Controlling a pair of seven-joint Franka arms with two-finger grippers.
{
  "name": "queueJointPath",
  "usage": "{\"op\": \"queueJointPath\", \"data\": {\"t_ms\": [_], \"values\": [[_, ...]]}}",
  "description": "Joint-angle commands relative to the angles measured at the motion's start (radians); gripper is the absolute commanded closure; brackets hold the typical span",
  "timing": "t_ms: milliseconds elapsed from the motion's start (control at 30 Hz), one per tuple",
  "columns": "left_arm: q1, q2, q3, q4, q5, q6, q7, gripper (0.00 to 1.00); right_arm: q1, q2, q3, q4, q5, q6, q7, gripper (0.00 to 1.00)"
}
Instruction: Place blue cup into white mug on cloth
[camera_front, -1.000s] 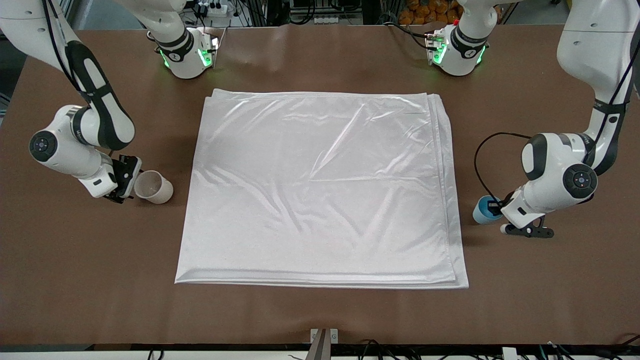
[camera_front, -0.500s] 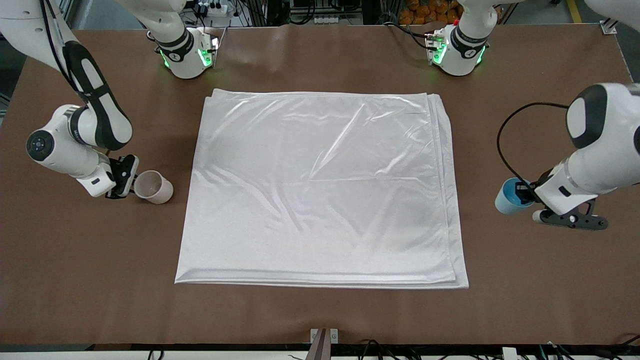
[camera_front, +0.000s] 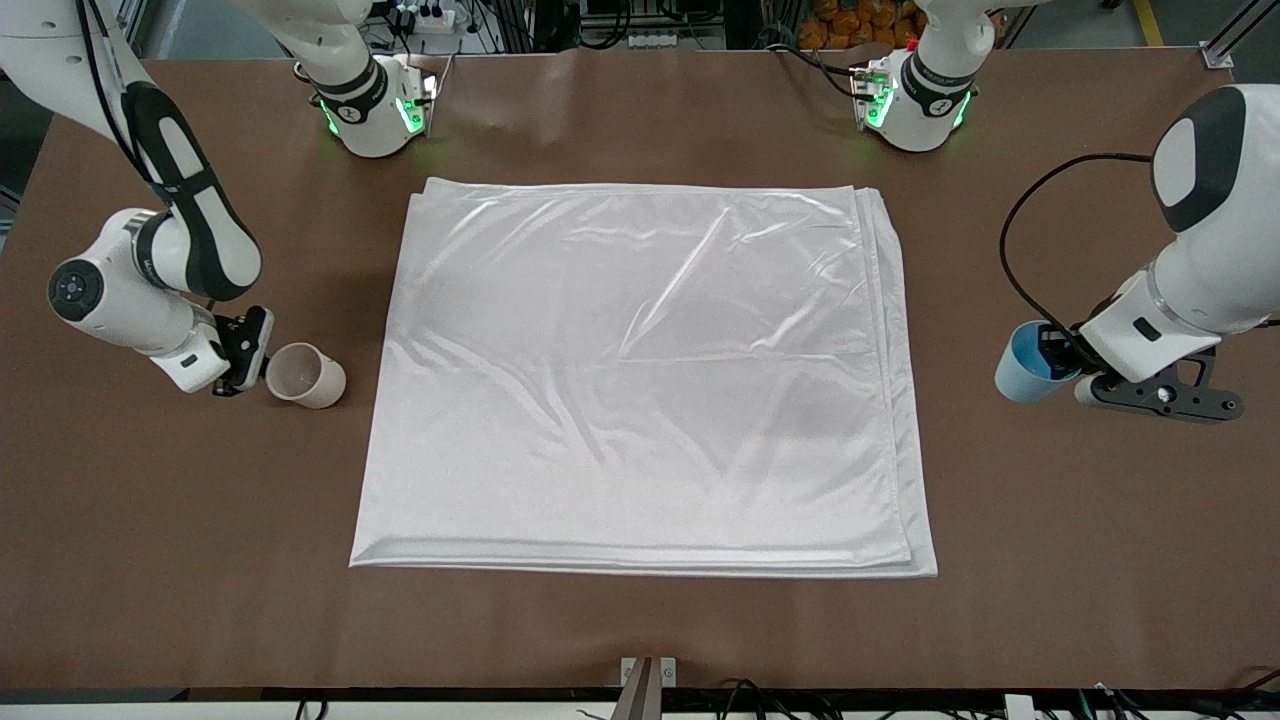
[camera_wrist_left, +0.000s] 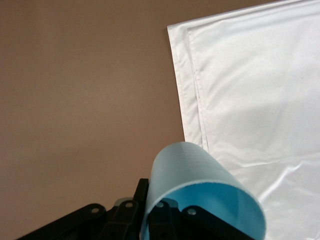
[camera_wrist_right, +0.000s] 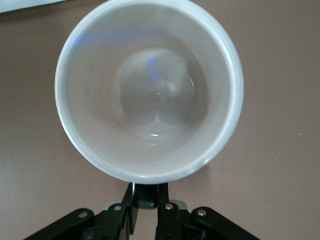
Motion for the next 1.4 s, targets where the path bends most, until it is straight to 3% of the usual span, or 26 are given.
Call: {"op": "queueJointPath", "data": {"t_ms": [0,67,300,700,833,1367], "values": [[-0.001,0.005,-0.008,0.016,0.009,-0.034,0.004,1.00,-0.015,-0.022,0.011,-0.008,-0.007,-0.001,-0.037,0.96],[-0.001,0.005,-0.018,0.019,0.009,-0.044,-0.002,1.00,-0.023,-0.023,0.014,-0.002,-0.004,-0.001,-0.057,1.00],[0.002,-0.001,-0.058,0.019,-0.006,-0.077,-0.021,1.00,-0.020,-0.068,0.027,0.015,0.002,-0.004,-0.084,1.00],[-0.005,0.002,-0.066,0.023,-0.008,-0.077,-0.045,1.00,0.015,-0.094,0.160,0.086,0.006,-0.010,-0.028,1.00],[-0.004,0.002,-0.081,0.023,-0.008,-0.077,-0.047,1.00,0.037,-0.093,0.201,0.135,0.006,-0.105,0.018,1.00],[-0.006,0.009,-0.086,0.023,-0.077,-0.077,-0.087,1.00,0.363,-0.071,0.206,0.231,-0.017,-0.152,0.406,1.00]]}}
